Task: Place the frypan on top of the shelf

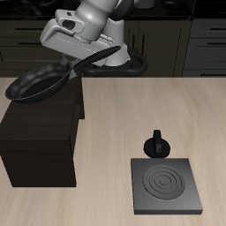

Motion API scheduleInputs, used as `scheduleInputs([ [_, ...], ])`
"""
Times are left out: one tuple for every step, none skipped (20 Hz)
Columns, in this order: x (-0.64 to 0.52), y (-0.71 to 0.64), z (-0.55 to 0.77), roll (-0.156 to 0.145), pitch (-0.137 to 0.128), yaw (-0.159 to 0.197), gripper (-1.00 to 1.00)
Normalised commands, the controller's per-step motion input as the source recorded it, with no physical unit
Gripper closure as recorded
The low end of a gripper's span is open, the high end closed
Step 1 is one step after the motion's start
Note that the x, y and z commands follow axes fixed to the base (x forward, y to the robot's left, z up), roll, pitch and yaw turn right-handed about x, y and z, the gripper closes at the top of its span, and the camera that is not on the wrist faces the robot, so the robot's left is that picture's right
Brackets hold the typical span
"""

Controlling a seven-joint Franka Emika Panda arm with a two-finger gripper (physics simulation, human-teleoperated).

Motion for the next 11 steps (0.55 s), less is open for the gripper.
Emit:
scheduleInputs([
  [0.13, 0.26, -0.51, 0.108, 0.084, 0.031, -1.00],
  [0.04, 0.10, -0.26, 0.022, 0.050, 0.008, -1.00],
  [0.01, 0.21, -0.44, 0.016, 0.095, -0.038, -1.00],
  [-0.02, 0.13, -0.25, 0.039, -0.024, 0.056, -1.00],
  [0.00, 0.00, 0.00, 0.000, 0.000, 0.000, -1.00],
  [0.03, 0.02, -0.29, -0.004, 0.140, -0.098, -1.00],
  [-0.09, 0.15, -0.17, 0.044, 0.072, -0.096, -1.00],
  [-0.10, 0.16, -0.09, 0.055, -0.054, 0.099, -1.00],
  [-0.08, 0.01, -0.01, -0.019, -0.024, 0.020, -1.00],
  [-0.18, 0.06, -0.15, 0.014, 0.073, -0.127, -1.00],
  [-0.17, 0.19, -0.08, 0.094, 0.074, -0.056, -1.00],
])
